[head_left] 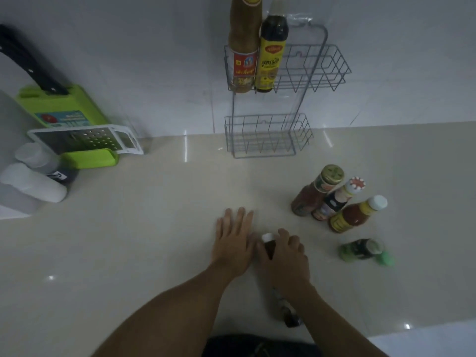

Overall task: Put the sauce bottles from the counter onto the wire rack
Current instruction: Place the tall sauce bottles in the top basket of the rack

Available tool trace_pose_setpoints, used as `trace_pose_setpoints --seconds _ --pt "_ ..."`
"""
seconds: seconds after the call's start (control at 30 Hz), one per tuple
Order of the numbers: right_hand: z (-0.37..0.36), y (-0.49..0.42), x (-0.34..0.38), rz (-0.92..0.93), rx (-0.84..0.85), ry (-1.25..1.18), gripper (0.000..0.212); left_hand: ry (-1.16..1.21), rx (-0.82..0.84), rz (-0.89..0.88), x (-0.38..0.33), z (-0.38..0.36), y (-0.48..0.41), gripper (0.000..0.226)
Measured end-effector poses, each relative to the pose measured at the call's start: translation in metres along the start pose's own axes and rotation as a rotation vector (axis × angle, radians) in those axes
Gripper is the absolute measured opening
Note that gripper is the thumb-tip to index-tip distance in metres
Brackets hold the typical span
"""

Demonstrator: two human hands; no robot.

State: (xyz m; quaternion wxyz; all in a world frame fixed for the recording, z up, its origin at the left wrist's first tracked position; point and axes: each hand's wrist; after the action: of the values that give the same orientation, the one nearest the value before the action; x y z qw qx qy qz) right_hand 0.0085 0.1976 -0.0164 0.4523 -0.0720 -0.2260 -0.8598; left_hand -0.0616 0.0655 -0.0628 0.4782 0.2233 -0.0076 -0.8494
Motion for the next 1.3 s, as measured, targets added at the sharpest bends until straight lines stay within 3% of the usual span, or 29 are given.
trace_pose_setpoints --seconds 0.17,0.33,0.47,0.6,0.7,1.0,1.1,1.3 --pt "-0.016 0.01 -0.012 0.021 -0.001 -0.032 0.048 -0.163 0.01 -0.004 -0.003 -0.016 0.009 0.064" --pt "-0.017 0.005 -0.015 0.03 0.007 -0.049 0.042 -0.153 0.021 -0.004 -0.006 -0.011 0.01 0.065" --pt "-0.006 -0.01 -0.004 0.131 0.017 -0.363 0.029 -0.059 0.052 0.002 -0.002 0.004 0.003 0.064" --pt "0.032 -0.027 0.038 0.297 -0.1 -0.681 0.01 0.139 -0.115 -0.018 0.0 0.046 -0.018 0.064" --pt "0.076 -0.046 0.08 0.38 -0.196 -0.856 0.017 0.228 -0.238 0.008 -0.003 0.088 -0.046 0.066" --pt "0.245 -0.126 0.176 0.672 -0.492 -1.069 0.015 0.422 -0.681 0.085 -0.019 0.244 -0.128 0.067" --pt "0.292 -0.152 0.2 0.764 -0.625 -1.043 0.012 0.461 -0.719 0.048 -0.025 0.28 -0.141 0.061" --pt "0.327 -0.178 0.224 0.806 -0.709 -0.976 0.011 0.532 -0.652 0.097 -0.029 0.28 -0.142 0.053"
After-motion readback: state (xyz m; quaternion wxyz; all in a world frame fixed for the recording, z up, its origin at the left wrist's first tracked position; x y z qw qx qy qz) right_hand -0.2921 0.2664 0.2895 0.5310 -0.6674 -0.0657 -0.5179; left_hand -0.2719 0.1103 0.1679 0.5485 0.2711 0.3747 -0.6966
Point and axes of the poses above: each hand's wrist, its own y-axis away from the middle knuckle, its own z-axis out of the back of the hand, x = y × z, and after that the axes turned 6 degrees about -z, right-handed
